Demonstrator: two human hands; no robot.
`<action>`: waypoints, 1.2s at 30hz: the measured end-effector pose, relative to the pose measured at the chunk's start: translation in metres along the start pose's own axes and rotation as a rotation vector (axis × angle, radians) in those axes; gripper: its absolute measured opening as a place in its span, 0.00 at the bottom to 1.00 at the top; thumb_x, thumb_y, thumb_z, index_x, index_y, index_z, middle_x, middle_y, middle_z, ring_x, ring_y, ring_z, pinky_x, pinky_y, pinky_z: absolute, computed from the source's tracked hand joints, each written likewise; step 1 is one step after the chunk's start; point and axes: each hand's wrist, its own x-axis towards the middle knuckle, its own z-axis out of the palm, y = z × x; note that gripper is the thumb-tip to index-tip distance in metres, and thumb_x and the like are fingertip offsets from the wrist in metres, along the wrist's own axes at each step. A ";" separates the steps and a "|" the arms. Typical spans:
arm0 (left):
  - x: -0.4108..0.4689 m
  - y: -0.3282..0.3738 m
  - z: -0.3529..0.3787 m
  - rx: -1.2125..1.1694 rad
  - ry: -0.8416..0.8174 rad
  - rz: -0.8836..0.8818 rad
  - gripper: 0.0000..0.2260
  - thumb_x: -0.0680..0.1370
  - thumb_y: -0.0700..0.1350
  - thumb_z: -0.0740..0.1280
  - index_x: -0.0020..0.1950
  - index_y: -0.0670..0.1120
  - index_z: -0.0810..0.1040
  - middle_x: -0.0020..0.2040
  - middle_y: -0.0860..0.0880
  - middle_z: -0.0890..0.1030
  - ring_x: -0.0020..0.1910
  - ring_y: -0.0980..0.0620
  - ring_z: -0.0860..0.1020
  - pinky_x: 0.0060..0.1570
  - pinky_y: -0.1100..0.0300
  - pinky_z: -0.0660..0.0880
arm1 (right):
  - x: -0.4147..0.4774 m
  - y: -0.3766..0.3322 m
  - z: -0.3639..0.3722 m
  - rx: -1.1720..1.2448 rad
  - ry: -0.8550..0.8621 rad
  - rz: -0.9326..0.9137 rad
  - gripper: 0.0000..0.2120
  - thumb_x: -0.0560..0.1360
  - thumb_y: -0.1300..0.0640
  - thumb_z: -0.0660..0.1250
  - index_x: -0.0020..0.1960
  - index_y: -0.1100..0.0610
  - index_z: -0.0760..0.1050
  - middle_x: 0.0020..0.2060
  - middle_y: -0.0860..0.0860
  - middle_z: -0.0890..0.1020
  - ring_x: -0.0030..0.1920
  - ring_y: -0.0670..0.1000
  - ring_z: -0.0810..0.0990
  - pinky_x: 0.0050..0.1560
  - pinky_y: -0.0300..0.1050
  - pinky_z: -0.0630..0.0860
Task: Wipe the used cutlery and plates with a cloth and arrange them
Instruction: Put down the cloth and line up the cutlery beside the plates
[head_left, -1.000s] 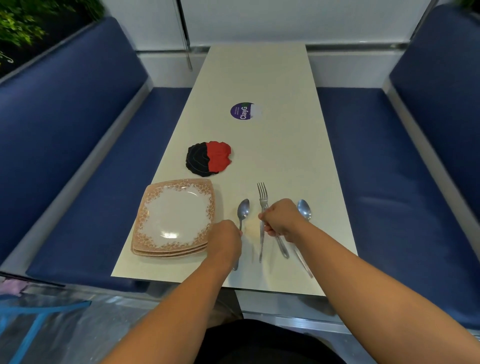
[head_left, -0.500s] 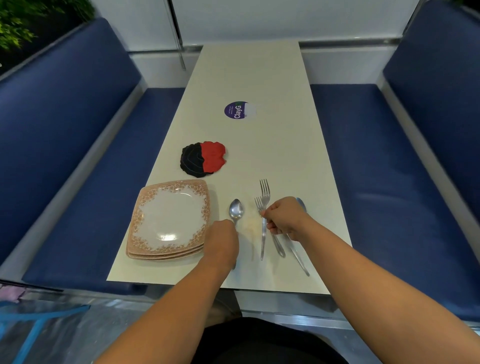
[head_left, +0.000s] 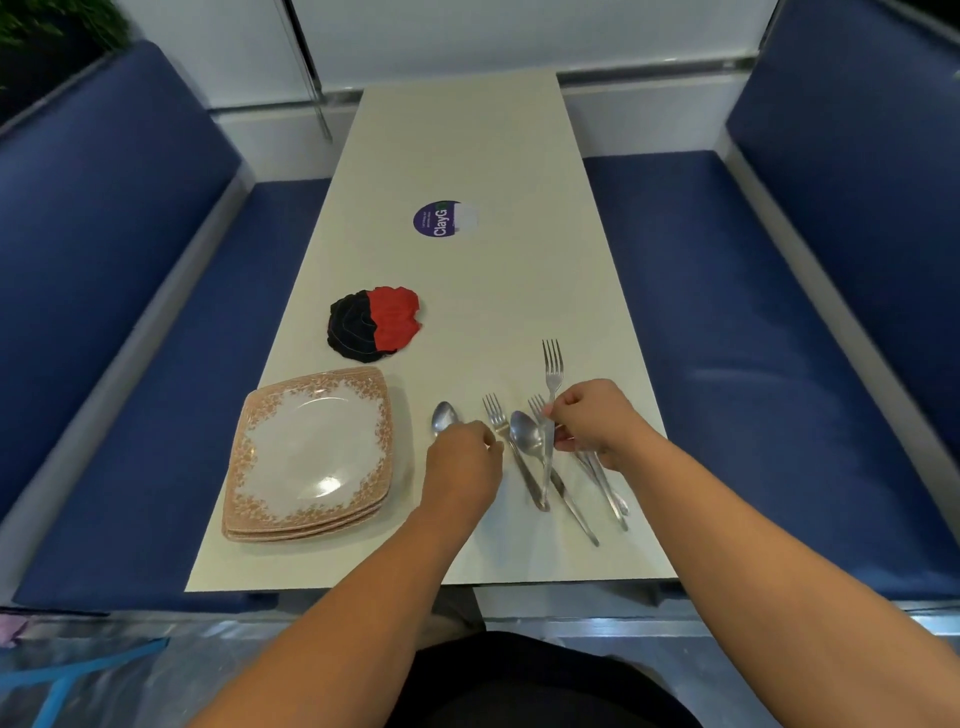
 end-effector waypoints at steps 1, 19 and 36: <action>0.002 0.005 0.004 -0.010 -0.019 0.011 0.09 0.81 0.47 0.63 0.50 0.44 0.82 0.44 0.47 0.82 0.40 0.48 0.79 0.40 0.58 0.74 | 0.000 0.003 -0.005 0.001 0.008 0.005 0.08 0.77 0.66 0.68 0.39 0.63 0.78 0.39 0.56 0.83 0.37 0.55 0.83 0.39 0.47 0.84; 0.003 0.056 0.041 -0.077 -0.270 -0.136 0.14 0.79 0.50 0.67 0.37 0.44 0.70 0.34 0.46 0.81 0.32 0.51 0.81 0.32 0.61 0.75 | -0.005 0.025 -0.038 0.053 0.078 0.040 0.07 0.79 0.65 0.67 0.49 0.70 0.78 0.37 0.54 0.81 0.36 0.52 0.80 0.29 0.38 0.79; 0.004 -0.022 0.000 -0.373 -0.140 -0.220 0.09 0.79 0.46 0.69 0.42 0.46 0.84 0.35 0.47 0.84 0.37 0.47 0.84 0.43 0.48 0.82 | 0.003 0.019 0.005 0.105 -0.040 -0.018 0.06 0.78 0.65 0.67 0.46 0.68 0.76 0.41 0.58 0.80 0.35 0.56 0.81 0.39 0.48 0.84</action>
